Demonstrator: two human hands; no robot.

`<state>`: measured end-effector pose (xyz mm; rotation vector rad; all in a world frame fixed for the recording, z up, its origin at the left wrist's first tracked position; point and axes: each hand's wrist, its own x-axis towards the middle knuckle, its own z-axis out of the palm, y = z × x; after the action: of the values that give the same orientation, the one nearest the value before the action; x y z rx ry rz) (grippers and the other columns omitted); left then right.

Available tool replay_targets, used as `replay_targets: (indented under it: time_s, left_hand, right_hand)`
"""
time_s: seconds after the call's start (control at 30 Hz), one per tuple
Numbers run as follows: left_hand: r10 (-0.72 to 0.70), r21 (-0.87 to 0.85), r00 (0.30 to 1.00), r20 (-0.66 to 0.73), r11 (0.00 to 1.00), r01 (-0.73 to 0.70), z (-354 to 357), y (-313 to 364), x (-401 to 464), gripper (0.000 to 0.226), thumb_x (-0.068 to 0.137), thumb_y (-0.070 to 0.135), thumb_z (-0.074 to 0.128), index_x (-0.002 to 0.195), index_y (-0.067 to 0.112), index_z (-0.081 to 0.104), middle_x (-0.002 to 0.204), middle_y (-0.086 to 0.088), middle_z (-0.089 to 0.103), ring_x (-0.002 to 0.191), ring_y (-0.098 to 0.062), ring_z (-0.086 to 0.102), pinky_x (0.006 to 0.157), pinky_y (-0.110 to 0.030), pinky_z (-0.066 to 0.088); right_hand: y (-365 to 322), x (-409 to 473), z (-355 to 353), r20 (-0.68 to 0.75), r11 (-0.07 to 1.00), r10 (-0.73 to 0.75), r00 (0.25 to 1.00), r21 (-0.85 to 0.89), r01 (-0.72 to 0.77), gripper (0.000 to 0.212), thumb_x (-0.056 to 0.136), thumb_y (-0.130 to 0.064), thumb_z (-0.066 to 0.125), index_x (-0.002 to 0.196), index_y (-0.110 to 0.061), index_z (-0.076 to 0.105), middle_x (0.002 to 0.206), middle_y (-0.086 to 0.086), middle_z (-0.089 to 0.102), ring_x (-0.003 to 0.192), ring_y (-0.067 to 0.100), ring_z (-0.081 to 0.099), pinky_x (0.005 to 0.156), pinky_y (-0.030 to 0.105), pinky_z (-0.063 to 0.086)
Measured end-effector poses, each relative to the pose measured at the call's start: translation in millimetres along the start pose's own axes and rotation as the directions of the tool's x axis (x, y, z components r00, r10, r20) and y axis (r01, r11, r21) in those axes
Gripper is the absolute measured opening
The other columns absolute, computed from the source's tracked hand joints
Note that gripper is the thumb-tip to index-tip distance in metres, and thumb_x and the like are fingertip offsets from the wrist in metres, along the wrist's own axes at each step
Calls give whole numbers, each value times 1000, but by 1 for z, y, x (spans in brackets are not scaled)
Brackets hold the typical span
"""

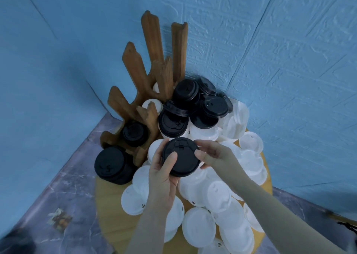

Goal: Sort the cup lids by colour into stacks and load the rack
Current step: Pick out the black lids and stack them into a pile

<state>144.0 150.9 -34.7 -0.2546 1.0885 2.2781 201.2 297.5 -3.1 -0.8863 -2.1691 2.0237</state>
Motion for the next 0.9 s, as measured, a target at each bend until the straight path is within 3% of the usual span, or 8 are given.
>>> replay_targets:
  time_s: [0.1, 0.23, 0.33, 0.43, 0.63, 0.73, 0.8, 0.9]
  left_hand:
    - [23, 9, 998, -62, 1000, -22, -11, 10, 8, 45, 82, 6, 74, 123, 22, 66, 127, -11, 67, 114, -29, 67, 82, -41, 61]
    - [25, 48, 995, -100, 999, -20, -18, 17, 16, 51, 80, 9, 68, 129, 21, 62, 128, -9, 67, 117, -31, 65, 93, -52, 56]
    - [23, 62, 995, -94, 998, -17, -20, 19, 21, 53, 78, 7, 78, 128, 21, 64, 125, -7, 69, 116, -30, 66, 97, -54, 53]
    - [10, 58, 996, -93, 998, -4, -22, 22, 27, 53, 75, 13, 71, 126, 22, 64, 124, -7, 70, 115, -30, 66, 97, -55, 52]
    - [-1, 47, 996, -87, 999, 5, -29, 30, 32, 50, 75, 13, 72, 123, 25, 68, 125, -8, 69, 113, -28, 68, 86, -46, 60]
    - [-16, 40, 996, -92, 999, 20, -28, 32, 35, 49, 75, 12, 74, 122, 24, 69, 125, -8, 69, 113, -28, 67, 90, -50, 58]
    - [-30, 48, 995, -94, 998, 34, -25, 33, 36, 52, 77, 10, 81, 125, 22, 66, 126, -8, 68, 113, -27, 67, 92, -49, 57]
    - [-57, 32, 992, -109, 998, 60, -15, 35, 40, 51, 77, 20, 70, 128, 20, 62, 129, -8, 67, 114, -23, 67, 95, -43, 56]
  right_hand:
    - [-6, 33, 10, -47, 950, -159, 986, -279, 140, 31, 88, -32, 69, 119, -26, 63, 111, -9, 65, 99, 6, 59, 80, 14, 45]
    - [-16, 85, 19, -42, 667, -471, 881, -670, 325, 51, 84, -36, 74, 128, -16, 59, 121, 1, 57, 116, 21, 45, 97, 33, 38]
    - [-20, 111, 27, 30, 450, -556, 831, -829, 331, 53, 78, -29, 79, 125, -11, 62, 119, 7, 61, 115, 31, 50, 92, 41, 40]
    - [-18, 124, 31, 67, 333, -603, 795, -885, 327, 43, 74, -20, 82, 113, -9, 69, 105, 8, 67, 103, 35, 59, 80, 42, 47]
    - [-16, 124, 29, -2, 331, -711, 703, -883, 332, 25, 77, -15, 78, 101, -11, 71, 92, 2, 69, 88, 29, 62, 73, 37, 45]
    - [-20, 115, 25, -71, 408, -738, 671, -839, 361, 19, 82, -16, 71, 100, -12, 70, 93, 0, 68, 89, 25, 59, 77, 32, 40]
    - [-23, 105, 22, -115, 466, -746, 655, -793, 392, 16, 85, -16, 69, 100, -12, 70, 94, 0, 67, 90, 23, 58, 79, 36, 46]
    - [-24, 81, 21, -84, 463, -782, 617, -741, 487, 13, 89, -17, 65, 98, -10, 70, 94, 1, 67, 89, 18, 56, 75, 39, 50]
